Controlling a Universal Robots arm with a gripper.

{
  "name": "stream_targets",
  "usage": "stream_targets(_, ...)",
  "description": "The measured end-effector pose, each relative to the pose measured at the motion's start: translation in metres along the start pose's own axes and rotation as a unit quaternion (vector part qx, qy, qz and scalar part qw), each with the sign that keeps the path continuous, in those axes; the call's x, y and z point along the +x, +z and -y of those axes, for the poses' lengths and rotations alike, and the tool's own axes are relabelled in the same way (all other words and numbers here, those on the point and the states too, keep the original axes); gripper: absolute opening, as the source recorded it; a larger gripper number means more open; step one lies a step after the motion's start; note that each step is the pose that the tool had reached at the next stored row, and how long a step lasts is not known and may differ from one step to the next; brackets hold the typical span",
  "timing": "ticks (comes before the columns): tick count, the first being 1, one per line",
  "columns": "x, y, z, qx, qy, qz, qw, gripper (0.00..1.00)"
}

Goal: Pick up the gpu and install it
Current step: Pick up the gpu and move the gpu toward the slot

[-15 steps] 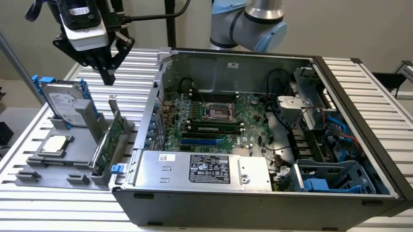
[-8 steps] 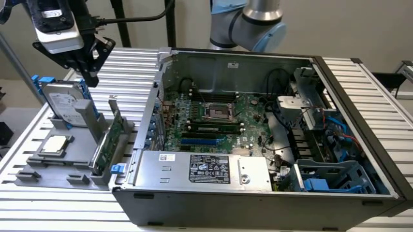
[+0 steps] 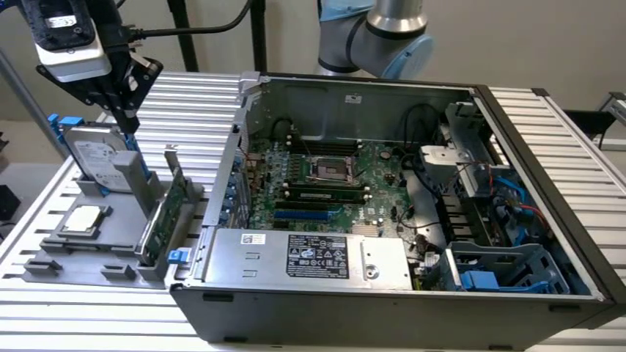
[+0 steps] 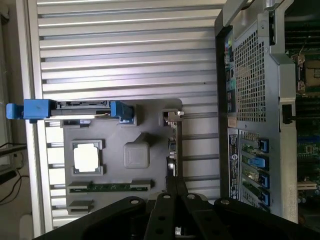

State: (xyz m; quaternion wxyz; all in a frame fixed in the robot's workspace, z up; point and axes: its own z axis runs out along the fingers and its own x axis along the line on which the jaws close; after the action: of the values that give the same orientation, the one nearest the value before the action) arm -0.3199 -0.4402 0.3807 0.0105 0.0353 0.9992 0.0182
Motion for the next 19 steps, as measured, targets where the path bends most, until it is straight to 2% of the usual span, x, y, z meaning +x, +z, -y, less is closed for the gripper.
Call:
stream_targets(17,0.0000,0.0000,0.0000,0.0000,0.000,0.0000,1.0000,0.12)
stream_targets(18,0.0000,0.0000,0.0000,0.0000,0.000,0.0000,1.0000,0.24)
stream_targets(19,0.0000,0.0000,0.0000,0.0000,0.000,0.0000,1.0000,0.24)
